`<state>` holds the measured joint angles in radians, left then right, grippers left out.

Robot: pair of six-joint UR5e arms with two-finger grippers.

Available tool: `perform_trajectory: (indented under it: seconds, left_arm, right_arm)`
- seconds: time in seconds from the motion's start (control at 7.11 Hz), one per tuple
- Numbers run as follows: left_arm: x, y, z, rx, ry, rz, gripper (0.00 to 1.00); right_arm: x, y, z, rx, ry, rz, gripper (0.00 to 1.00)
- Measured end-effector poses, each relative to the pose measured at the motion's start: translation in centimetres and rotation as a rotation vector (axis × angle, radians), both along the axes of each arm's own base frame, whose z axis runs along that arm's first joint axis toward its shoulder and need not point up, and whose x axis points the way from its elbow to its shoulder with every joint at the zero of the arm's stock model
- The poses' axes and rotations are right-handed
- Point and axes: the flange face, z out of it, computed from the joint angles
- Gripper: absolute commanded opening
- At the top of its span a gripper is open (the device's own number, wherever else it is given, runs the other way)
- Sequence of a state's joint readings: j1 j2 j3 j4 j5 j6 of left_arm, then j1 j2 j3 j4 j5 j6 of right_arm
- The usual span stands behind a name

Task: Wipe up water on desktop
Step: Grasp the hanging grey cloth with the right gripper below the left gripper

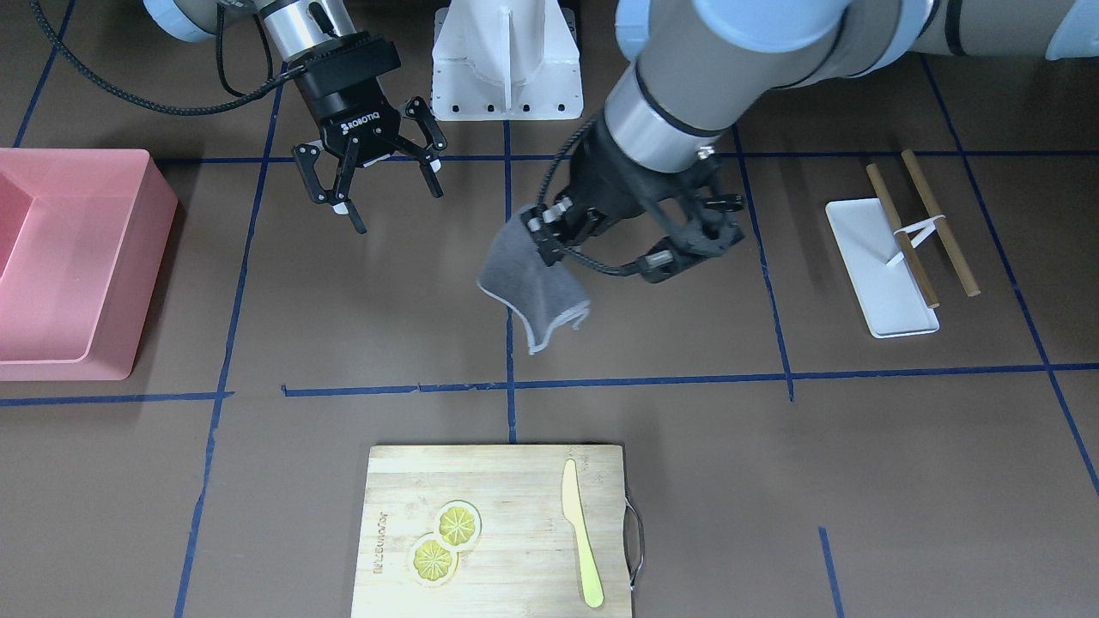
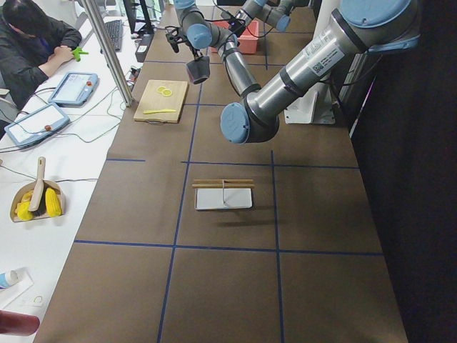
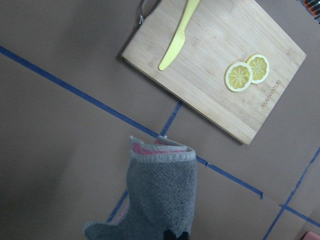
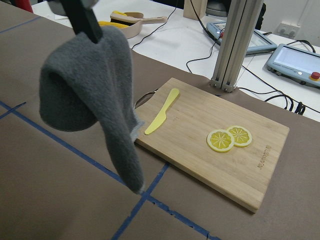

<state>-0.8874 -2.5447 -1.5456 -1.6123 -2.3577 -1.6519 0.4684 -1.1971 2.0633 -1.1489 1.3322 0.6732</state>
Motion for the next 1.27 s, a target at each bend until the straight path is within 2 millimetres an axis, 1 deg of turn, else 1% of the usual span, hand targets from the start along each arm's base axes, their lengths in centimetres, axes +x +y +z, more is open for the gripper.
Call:
perform_trajectory:
  seconds: [0.14, 0.42, 0.56, 0.98, 1.27]
  left_arm:
    - [1.3, 0.5, -0.8, 0.004, 0.009, 0.016, 0.0]
    - [3.4, 2.1, -2.0, 0.01, 0.025, 0.049, 0.0]
    - [4.0, 2.8, -2.4, 0.007, 0.031, 0.058, 0.0]
    - [5.8, 4.9, -4.1, 0.0, 0.049, 0.09, 0.0]
    - [6.4, 5.6, -4.6, -0.003, 0.054, 0.1, 0.0]
  right_arm:
    - [-0.4, 0.3, 0.0, 0.001, 0.002, -0.006, 0.99]
    - [-1.3, 1.1, 0.1, 0.006, 0.007, -0.01, 0.98]
    - [-1.7, 1.3, 0.1, 0.007, 0.008, -0.013, 0.98]
    - [-2.6, 1.5, -0.4, 0.01, 0.006, -0.017, 0.94]
    - [-2.8, 1.7, -0.5, 0.011, 0.004, -0.02, 0.93]
